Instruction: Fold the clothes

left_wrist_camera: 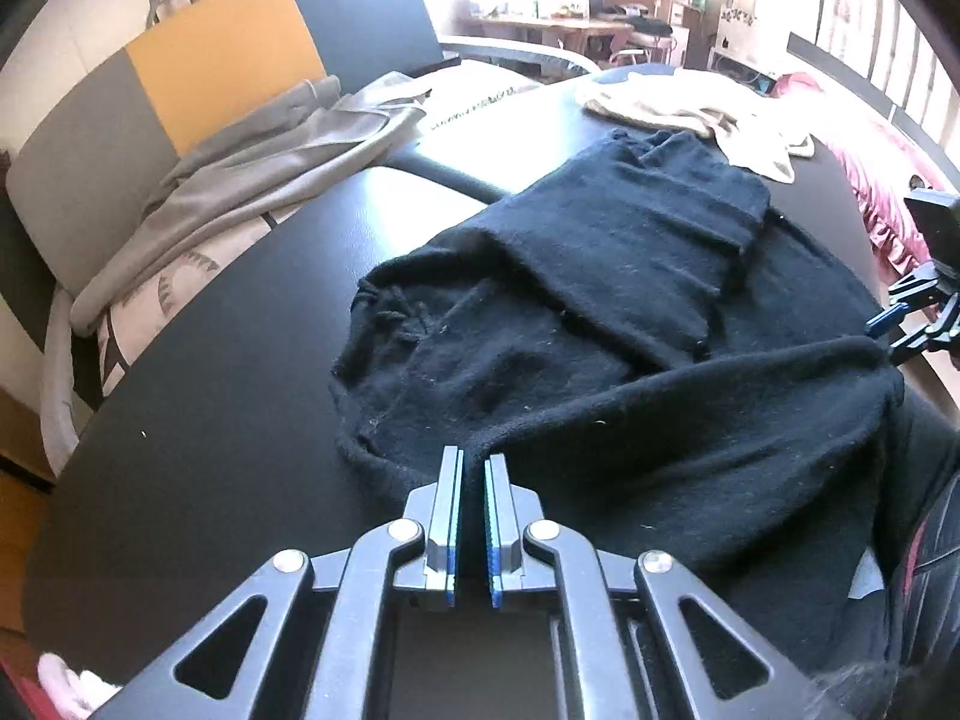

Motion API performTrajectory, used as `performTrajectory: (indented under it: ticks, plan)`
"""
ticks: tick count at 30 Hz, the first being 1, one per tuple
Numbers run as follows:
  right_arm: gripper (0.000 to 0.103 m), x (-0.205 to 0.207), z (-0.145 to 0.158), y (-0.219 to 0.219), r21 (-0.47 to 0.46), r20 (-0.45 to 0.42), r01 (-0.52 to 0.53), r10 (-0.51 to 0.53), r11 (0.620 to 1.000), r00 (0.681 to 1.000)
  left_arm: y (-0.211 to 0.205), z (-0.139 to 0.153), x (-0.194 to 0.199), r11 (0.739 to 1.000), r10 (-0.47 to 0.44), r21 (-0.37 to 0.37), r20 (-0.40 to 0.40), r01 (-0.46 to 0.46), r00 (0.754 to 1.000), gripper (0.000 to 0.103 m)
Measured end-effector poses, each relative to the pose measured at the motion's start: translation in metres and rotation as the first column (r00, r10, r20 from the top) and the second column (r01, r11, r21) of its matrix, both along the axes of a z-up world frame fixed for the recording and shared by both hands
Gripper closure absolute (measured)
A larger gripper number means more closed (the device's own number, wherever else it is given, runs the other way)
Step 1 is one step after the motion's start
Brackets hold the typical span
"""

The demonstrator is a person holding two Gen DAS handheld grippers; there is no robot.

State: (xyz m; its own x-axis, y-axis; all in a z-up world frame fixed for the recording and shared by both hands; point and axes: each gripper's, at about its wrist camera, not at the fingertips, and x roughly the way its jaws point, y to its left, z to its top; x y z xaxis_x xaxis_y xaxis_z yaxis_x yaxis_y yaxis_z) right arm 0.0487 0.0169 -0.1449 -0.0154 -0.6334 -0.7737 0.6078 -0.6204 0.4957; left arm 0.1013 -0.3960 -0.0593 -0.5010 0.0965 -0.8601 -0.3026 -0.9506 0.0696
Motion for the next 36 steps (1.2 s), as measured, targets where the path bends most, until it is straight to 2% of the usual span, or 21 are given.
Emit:
performTrajectory:
  ticks: [3, 5, 6, 7, 9, 12, 16, 19, 22, 28, 31, 33, 35, 36]
  plan:
    - [0.057, -0.001, -0.002, -0.008, 0.015, -0.035, -0.004, 0.005, 1.0, 0.999, 0.001, -0.001, 0.002, 1.0, 0.02, 0.015, -0.026, -0.02, 0.999, 0.098]
    - [0.066, 0.001, 0.0, -0.02, 0.066, -0.086, -0.041, 0.046, 0.997, 0.995, 0.0, 0.0, 0.006, 0.999, 0.033, 0.025, -0.043, -0.032, 0.999, 0.098]
    - [0.088, 0.003, 0.0, -0.026, 0.096, -0.106, -0.067, 0.077, 0.993, 0.991, 0.0, 0.002, 0.01, 0.999, 0.038, 0.028, -0.05, -0.037, 0.998, 0.098]
    - [0.099, 0.007, 0.001, -0.032, 0.121, -0.121, -0.1, 0.115, 0.988, 0.986, 0.0, 0.003, 0.014, 0.999, 0.044, 0.032, -0.058, -0.042, 0.997, 0.098]
    - [0.099, 0.02, 0.006, -0.045, 0.18, -0.163, -0.175, 0.205, 0.968, 0.965, 0.0, 0.003, 0.021, 0.998, 0.056, 0.032, -0.075, -0.054, 0.996, 0.098]
    - [0.099, 0.033, 0.026, -0.055, 0.237, -0.258, -0.216, 0.276, 0.947, 0.926, -0.006, 0.002, 0.029, 0.994, 0.104, 0.049, -0.097, -0.1, 0.99, 0.098]
    - [0.099, 0.017, 0.063, -0.056, 0.209, -0.349, -0.179, 0.244, 0.961, 0.905, -0.021, 0.006, 0.03, 0.981, 0.181, 0.098, -0.123, -0.17, 0.976, 0.099]
    - [0.099, -0.01, 0.085, -0.058, 0.197, -0.397, -0.147, 0.216, 0.969, 0.892, -0.034, 0.014, 0.028, 0.965, 0.235, 0.152, -0.141, -0.214, 0.962, 0.101]
    - [0.099, -0.052, 0.093, -0.069, 0.214, -0.421, -0.115, 0.198, 0.97, 0.885, -0.052, 0.019, 0.019, 0.939, 0.303, 0.208, -0.131, -0.273, 0.944, 0.101]
    - [0.099, -0.157, 0.067, -0.089, 0.287, -0.401, -0.022, 0.141, 0.958, 0.905, -0.067, 0.008, -0.01, 0.909, 0.402, 0.161, -0.093, -0.385, 0.911, 0.102]
    - [0.099, -0.188, 0.057, -0.096, 0.305, -0.387, 0.007, 0.117, 0.952, 0.915, -0.065, 0.005, -0.011, 0.905, 0.397, 0.199, -0.083, -0.375, 0.914, 0.102]
    - [0.099, -0.19, 0.055, -0.095, 0.31, -0.383, -0.003, 0.128, 0.951, 0.915, -0.059, 0.004, -0.011, 0.926, 0.344, 0.195, -0.087, -0.323, 0.935, 0.1]
    - [0.099, -0.187, 0.052, -0.093, 0.322, -0.385, -0.017, 0.147, 0.946, 0.911, -0.049, 0.002, -0.015, 0.953, 0.269, 0.166, -0.084, -0.252, 0.96, 0.086]
    - [0.099, -0.185, 0.05, -0.092, 0.331, -0.385, -0.022, 0.156, 0.944, 0.91, -0.046, 0.001, -0.019, 0.962, 0.23, 0.165, -0.07, -0.217, 0.971, 0.084]
